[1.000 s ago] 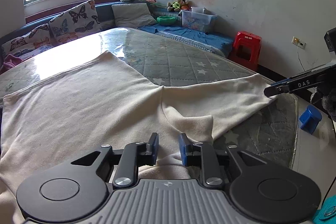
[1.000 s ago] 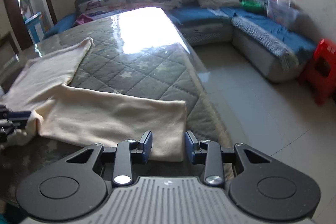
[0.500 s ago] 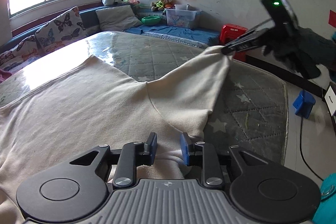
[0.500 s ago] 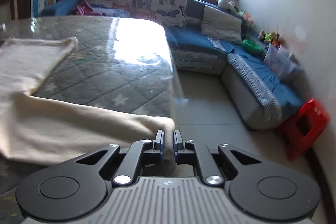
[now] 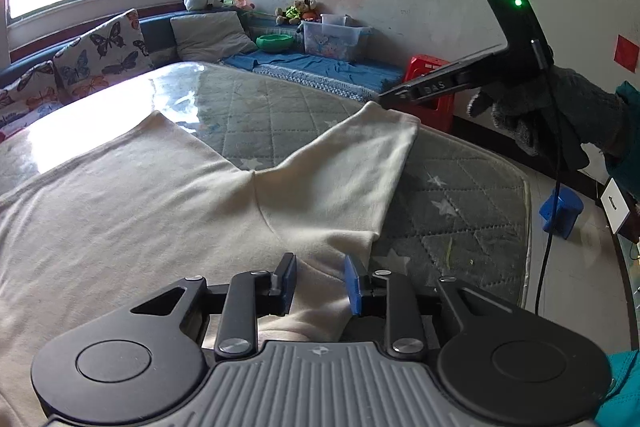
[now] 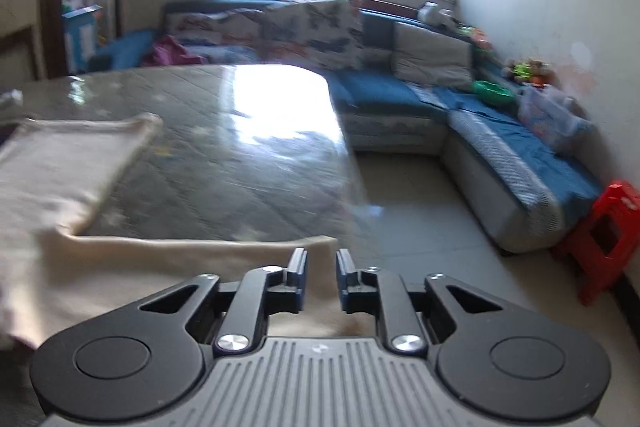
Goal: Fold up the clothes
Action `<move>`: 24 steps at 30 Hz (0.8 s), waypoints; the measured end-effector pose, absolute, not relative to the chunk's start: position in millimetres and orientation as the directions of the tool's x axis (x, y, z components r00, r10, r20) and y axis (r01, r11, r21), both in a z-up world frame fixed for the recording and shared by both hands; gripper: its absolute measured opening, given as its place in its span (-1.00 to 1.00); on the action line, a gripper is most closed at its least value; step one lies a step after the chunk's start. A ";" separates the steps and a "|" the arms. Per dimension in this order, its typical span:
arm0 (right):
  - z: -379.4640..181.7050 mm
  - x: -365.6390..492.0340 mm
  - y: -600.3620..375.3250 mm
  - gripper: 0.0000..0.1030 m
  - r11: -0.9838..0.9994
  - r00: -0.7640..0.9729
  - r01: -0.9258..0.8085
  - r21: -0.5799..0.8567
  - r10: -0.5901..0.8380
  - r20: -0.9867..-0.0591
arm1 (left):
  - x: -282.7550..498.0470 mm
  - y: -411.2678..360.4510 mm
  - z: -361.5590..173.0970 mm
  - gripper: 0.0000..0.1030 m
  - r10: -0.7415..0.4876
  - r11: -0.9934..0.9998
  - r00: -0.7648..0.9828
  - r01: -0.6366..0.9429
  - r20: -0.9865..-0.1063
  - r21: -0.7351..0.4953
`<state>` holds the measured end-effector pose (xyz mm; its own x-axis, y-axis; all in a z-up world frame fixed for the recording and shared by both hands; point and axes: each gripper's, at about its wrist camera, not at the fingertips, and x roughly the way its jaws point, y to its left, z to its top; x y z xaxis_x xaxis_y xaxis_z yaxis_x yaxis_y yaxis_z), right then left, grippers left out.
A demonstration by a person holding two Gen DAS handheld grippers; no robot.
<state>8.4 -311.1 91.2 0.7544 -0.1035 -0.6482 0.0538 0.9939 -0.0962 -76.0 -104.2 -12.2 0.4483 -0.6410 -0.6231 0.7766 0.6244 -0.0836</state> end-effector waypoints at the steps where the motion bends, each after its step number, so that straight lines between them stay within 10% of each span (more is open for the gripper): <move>1: 88.8 11.6 -307.7 -0.53 0.996 0.753 0.038 -0.083 -0.084 -0.653 | -76.4 -104.5 -13.1 -0.46 -0.642 0.626 0.447 0.774 -0.623 -0.090; 13: 78.0 25.1 -299.8 -0.26 0.998 0.740 0.052 -0.031 -0.059 -0.670 | -88.7 -17.6 12.3 -0.42 -0.535 0.816 0.632 0.560 -0.560 -0.147; 24: 69.0 8.5 -265.7 -0.05 0.999 0.714 -0.030 0.011 0.029 -0.700 | -92.3 163.9 24.0 -0.42 0.090 0.983 0.815 -0.164 -0.572 -0.078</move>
